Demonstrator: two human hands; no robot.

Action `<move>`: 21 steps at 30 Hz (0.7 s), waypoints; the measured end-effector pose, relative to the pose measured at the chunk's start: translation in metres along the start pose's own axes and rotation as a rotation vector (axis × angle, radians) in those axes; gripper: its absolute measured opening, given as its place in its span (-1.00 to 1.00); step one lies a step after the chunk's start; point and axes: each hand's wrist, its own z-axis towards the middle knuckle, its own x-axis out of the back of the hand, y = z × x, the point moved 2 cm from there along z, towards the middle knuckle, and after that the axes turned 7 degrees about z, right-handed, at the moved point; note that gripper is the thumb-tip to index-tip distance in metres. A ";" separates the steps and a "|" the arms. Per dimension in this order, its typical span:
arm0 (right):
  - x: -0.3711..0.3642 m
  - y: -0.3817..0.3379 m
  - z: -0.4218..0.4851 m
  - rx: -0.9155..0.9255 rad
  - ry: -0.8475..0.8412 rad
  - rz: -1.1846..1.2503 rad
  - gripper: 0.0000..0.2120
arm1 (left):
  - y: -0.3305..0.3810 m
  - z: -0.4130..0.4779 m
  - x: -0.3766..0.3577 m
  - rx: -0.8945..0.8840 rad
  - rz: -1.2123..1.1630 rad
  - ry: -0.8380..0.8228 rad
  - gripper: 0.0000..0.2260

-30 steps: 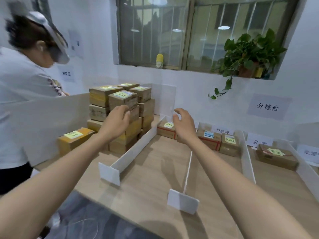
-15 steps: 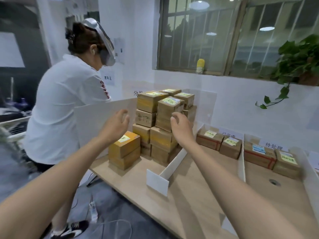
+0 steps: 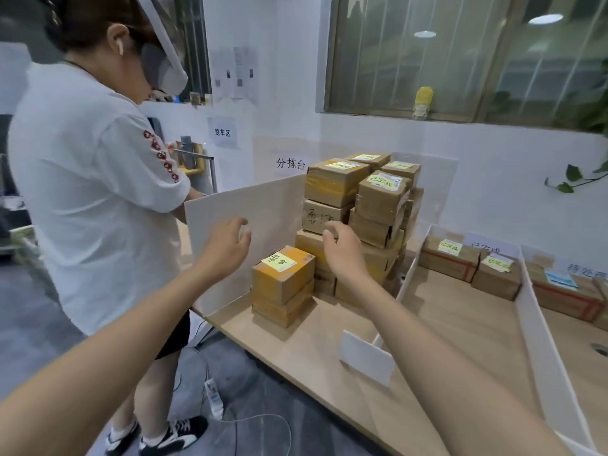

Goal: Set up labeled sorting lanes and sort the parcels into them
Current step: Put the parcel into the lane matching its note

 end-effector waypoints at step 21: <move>-0.154 0.121 0.105 -0.282 -0.011 0.058 -0.65 | -0.106 0.129 -0.139 -0.003 0.006 -0.314 -0.64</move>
